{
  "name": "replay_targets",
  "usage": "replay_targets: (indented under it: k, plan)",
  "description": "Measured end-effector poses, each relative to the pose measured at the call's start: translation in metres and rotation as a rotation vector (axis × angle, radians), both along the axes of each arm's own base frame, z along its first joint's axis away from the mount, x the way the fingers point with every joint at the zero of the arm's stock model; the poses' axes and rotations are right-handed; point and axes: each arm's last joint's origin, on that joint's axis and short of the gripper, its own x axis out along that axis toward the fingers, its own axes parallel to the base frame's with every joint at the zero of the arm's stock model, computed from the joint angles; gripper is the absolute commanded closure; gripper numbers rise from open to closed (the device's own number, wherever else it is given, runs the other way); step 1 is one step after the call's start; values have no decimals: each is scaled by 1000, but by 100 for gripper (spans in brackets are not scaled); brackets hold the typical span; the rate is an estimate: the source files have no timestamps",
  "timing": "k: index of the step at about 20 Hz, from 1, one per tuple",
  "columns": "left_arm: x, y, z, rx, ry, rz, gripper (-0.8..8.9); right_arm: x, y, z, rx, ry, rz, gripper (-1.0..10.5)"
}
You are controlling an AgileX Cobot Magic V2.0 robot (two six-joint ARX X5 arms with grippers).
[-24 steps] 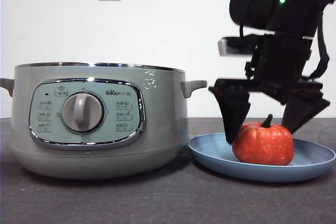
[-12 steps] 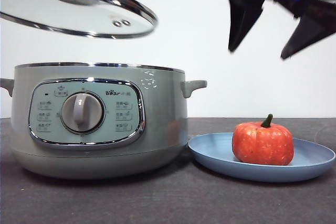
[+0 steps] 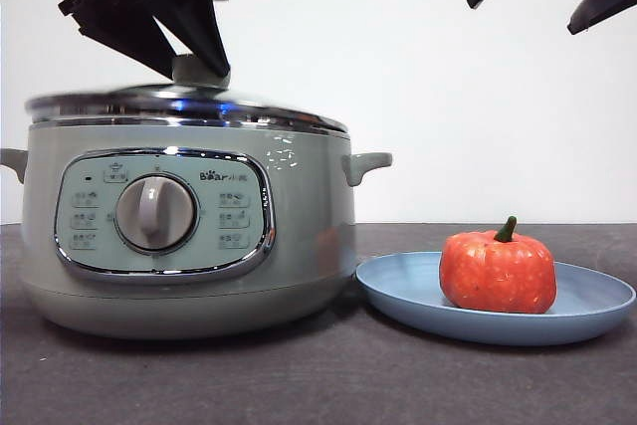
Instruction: Take the pumpkin out from the steamer,put the pumpkin in the blue plate,close the lid
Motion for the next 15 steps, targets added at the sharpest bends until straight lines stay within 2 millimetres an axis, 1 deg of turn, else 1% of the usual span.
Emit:
replay_targets:
  k: [5,6,7,8,9,10,15]
  plan:
    - [-1,-3,0,6,5,-7,822,1,-1,0,0,1,-7,411]
    - [-1,-3,0,7,5,-8,810,1,-1,0,0,1,-7,411]
    - [-1,-3,0,6,5,-8,758,1,-1,0,1,1,-7,411]
    - [-2,-3,0,7,5,-9,627,1,-1,0,0,1,-7,411]
    - [-2,-3,0,7,4,-8,420,1,-1,0,0,1,-7,411]
    - [-2,-3,0,7,4,-8,320,1,-1,0,0,1,-7,411]
    - [-2,-5,0,3,3,-15,311,1,-1,0,1,1,-7,411]
